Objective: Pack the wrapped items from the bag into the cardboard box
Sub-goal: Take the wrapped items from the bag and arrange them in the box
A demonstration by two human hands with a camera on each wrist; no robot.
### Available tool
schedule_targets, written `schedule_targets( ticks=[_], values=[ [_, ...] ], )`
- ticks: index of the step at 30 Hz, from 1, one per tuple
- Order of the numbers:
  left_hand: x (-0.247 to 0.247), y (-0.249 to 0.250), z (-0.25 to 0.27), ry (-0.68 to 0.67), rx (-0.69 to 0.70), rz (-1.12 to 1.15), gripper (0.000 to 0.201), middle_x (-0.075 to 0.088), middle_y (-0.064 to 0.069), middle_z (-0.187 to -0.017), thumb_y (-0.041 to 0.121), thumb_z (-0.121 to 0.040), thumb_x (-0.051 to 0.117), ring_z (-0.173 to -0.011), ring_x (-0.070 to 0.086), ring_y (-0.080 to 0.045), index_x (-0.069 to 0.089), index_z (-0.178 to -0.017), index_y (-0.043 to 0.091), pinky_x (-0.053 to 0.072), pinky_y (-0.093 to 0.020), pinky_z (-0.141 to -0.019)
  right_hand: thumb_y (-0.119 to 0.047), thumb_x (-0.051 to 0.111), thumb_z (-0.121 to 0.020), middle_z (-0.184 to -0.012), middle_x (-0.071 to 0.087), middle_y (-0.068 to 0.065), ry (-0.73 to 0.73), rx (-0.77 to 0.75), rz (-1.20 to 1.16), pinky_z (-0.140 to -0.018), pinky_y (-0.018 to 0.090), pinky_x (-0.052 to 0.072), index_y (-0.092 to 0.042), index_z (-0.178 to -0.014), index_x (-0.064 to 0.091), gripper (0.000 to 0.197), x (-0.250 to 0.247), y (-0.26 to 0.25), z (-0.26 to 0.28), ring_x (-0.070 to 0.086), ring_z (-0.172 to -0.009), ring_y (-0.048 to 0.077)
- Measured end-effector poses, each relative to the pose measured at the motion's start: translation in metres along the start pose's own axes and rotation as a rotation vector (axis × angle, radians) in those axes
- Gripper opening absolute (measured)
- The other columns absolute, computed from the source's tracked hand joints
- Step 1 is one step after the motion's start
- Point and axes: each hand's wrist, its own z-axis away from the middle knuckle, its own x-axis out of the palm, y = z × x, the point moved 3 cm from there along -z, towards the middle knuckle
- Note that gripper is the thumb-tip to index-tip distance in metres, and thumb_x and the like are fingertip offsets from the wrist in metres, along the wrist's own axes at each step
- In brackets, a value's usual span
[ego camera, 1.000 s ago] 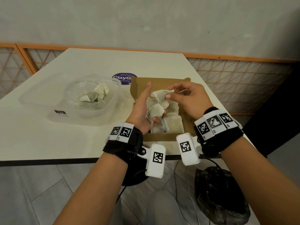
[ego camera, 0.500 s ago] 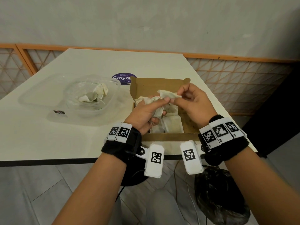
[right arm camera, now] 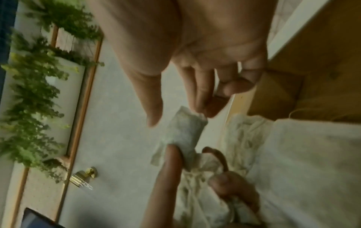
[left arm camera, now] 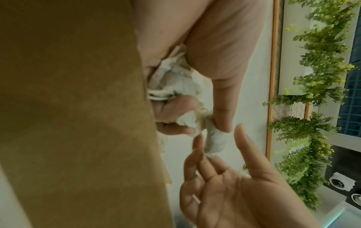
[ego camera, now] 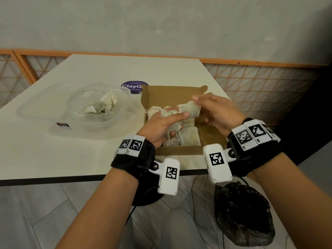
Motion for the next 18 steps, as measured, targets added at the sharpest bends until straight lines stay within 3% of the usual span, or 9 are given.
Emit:
schedule_targets(
  ticks=[2,3,7,10,16,18],
  values=[
    [0.001,0.001,0.001,-0.001,-0.006,-0.006,0.012,0.065,0.004,-0.078,0.014,-0.082,0.069,-0.059,0.056,-0.005,0.063,-0.09,0.021,0.035,-0.012,-0.038,-0.056,0.076,-0.054,-0.08,0.058,0.012,-0.075,0.062,0.149,-0.056,0.029,0.034,-0.015,-0.081,0.074,0.049,0.002,0.007,0.0,0.047,-0.074,0.025],
    [0.001,0.001,0.001,0.008,-0.006,-0.009,0.012,0.065,0.005,-0.074,0.012,-0.082,0.068,-0.058,0.056,-0.005,0.063,-0.087,0.022,0.035,-0.012,-0.038,-0.052,0.077,-0.056,-0.079,0.059,0.013,-0.077,0.071,0.136,-0.055,0.029,0.034,-0.015,-0.079,0.075,0.044,0.002,0.007,-0.001,0.046,-0.072,0.025],
    [0.0,0.001,-0.001,0.024,-0.002,-0.005,0.009,0.063,0.001,-0.075,0.021,-0.082,0.069,-0.058,0.055,-0.007,0.062,-0.088,0.018,0.036,-0.013,-0.038,-0.02,0.067,-0.082,-0.072,0.066,-0.002,-0.041,0.036,-0.117,-0.048,0.017,0.037,-0.016,-0.08,0.068,0.004,-0.004,-0.005,-0.003,0.053,-0.063,0.01],
    [-0.002,0.003,-0.002,0.105,-0.009,0.059,0.021,0.059,-0.003,-0.071,0.035,-0.087,0.062,-0.056,0.054,-0.01,0.059,-0.085,0.014,0.041,-0.015,-0.04,-0.016,0.061,-0.087,-0.078,0.064,-0.001,-0.011,-0.049,-0.273,-0.053,0.017,0.041,-0.016,-0.082,0.065,0.006,-0.009,-0.013,-0.003,0.057,-0.069,0.01],
    [-0.011,0.005,-0.003,0.302,0.057,0.395,0.019,0.059,-0.006,-0.074,0.023,-0.096,0.052,-0.057,0.058,-0.01,0.055,-0.081,0.011,0.05,-0.018,-0.046,-0.016,0.052,-0.093,-0.092,0.061,0.005,0.081,-0.1,-0.344,-0.046,0.015,0.041,-0.016,-0.083,0.057,0.011,-0.018,-0.007,-0.003,0.058,-0.078,0.015],
    [-0.014,0.007,-0.002,0.331,0.094,0.481,0.017,0.056,-0.006,-0.077,0.02,-0.097,0.05,-0.062,0.056,-0.012,0.055,-0.082,0.013,0.049,-0.018,-0.045,-0.019,0.05,-0.095,-0.094,0.06,0.003,0.16,-0.097,-0.308,-0.05,0.017,0.043,-0.02,-0.084,0.056,0.012,-0.025,-0.002,-0.004,0.058,-0.079,0.014]
  ],
)
